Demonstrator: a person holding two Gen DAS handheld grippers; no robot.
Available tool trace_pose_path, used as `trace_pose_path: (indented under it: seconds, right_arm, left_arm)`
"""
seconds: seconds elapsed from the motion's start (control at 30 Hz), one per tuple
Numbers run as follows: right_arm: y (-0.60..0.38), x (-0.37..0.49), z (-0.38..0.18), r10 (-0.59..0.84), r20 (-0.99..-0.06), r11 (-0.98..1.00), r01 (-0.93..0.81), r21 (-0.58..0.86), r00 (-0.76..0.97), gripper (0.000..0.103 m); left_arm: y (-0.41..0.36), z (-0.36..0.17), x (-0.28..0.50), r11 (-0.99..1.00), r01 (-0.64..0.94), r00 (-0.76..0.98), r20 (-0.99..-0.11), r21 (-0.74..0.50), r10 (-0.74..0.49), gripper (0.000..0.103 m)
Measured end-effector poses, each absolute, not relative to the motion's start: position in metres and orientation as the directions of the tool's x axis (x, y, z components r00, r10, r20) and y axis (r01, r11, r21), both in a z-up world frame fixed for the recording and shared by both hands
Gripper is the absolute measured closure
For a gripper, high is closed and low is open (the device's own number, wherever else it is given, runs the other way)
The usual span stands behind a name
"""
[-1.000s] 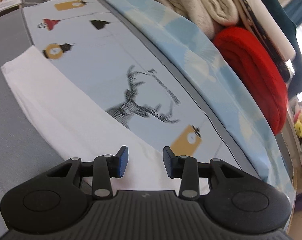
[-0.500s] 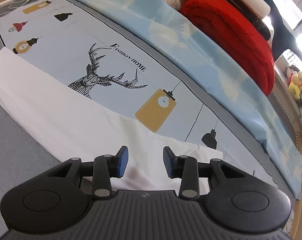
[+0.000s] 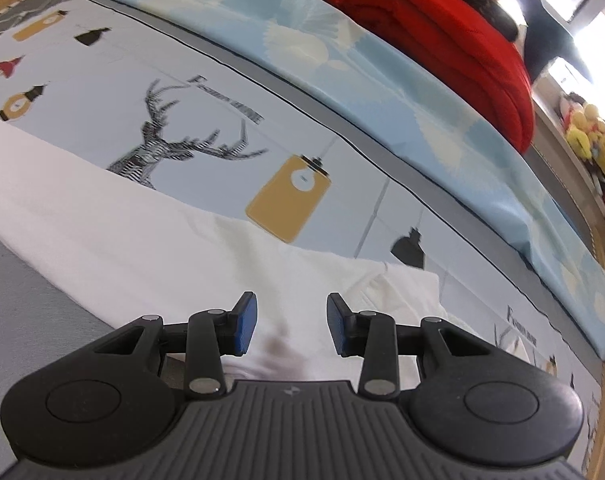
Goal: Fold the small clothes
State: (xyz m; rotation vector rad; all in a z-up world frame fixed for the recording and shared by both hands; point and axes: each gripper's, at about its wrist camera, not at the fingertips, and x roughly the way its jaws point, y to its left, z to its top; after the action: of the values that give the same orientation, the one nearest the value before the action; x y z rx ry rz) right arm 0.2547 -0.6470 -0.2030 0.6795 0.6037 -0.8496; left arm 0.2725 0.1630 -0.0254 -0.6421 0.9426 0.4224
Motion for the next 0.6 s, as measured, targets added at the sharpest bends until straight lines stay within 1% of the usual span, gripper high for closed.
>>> trace_pose_path:
  seconds: [0.03,0.07,0.1,0.13,0.17,0.2,0.23,0.27,0.33,0.37,0.43,0.47,0.53,0.6]
  right_arm:
    - [-0.645,0.255,-0.203,-0.458,-0.708,0.485,0.819,0.307,0.537,0.090]
    - [-0.646,0.253,-0.202,-0.446,-0.703,0.493,0.807,0.325,0.555,0.085]
    - [-0.644,0.256,-0.202,-0.432,-0.704,0.501,0.799,0.333,0.564,0.074]
    - [-0.641,0.260,-0.202,-0.439,-0.720,0.509,0.809,0.293,0.538,0.076]
    - [-0.638,0.266,-0.199,-0.493,-0.737,0.507,0.841,0.189,0.462,0.078]
    - [-0.630,0.272,-0.195,-0.600,-0.733,0.467,0.884,0.005,0.321,0.076]
    - [-0.622,0.274,-0.189,-0.689,-0.698,0.399,0.907,-0.138,0.196,0.074]
    - [-0.615,0.274,-0.181,-0.744,-0.650,0.343,0.924,-0.172,0.156,0.074]
    - [-0.600,0.275,-0.163,-0.747,-0.609,0.391,0.917,-0.076,0.268,0.074]
    - [-0.588,0.284,-0.155,-0.718,-0.603,0.464,0.885,-0.043,0.347,0.074]
    - [-0.561,0.301,-0.141,-0.595,-0.601,0.628,0.775,0.068,0.534,0.074]
    - [-0.544,0.310,-0.134,-0.492,-0.600,0.711,0.689,0.142,0.631,0.074]
    - [-0.505,0.329,-0.123,-0.269,-0.591,0.833,0.492,0.253,0.760,0.074]
    - [-0.463,0.346,-0.119,-0.081,-0.594,0.904,0.311,0.295,0.800,0.074]
  left_arm:
    - [0.162,-0.026,0.273,0.745,-0.581,0.531,-0.847,-0.328,0.041,0.061]
    - [0.161,-0.027,0.274,0.752,-0.568,0.532,-0.847,-0.334,0.025,0.061]
    - [0.159,-0.029,0.275,0.760,-0.557,0.530,-0.848,-0.335,0.015,0.060]
    - [0.158,-0.031,0.276,0.768,-0.546,0.526,-0.851,-0.336,0.002,0.060]
    - [0.157,-0.033,0.277,0.772,-0.536,0.522,-0.853,-0.341,-0.014,0.060]
    - [0.156,-0.036,0.277,0.775,-0.528,0.520,-0.854,-0.346,-0.026,0.060]
    - [0.156,-0.038,0.278,0.781,-0.518,0.520,-0.854,-0.348,-0.036,0.060]
    - [0.155,-0.040,0.279,0.790,-0.506,0.519,-0.854,-0.346,-0.042,0.060]
    - [0.153,-0.045,0.282,0.803,-0.490,0.516,-0.855,-0.340,-0.047,0.060]
    - [0.152,-0.047,0.284,0.806,-0.484,0.517,-0.855,-0.342,-0.052,0.060]
    - [0.150,-0.052,0.287,0.810,-0.460,0.537,-0.841,-0.364,-0.073,0.060]
    - [0.149,-0.056,0.290,0.814,-0.451,0.541,-0.838,-0.366,-0.077,0.060]
    - [0.145,-0.062,0.295,0.819,-0.437,0.555,-0.828,-0.371,-0.080,0.060]
    - [0.138,-0.066,0.300,0.839,-0.400,0.582,-0.810,-0.370,-0.080,0.060]
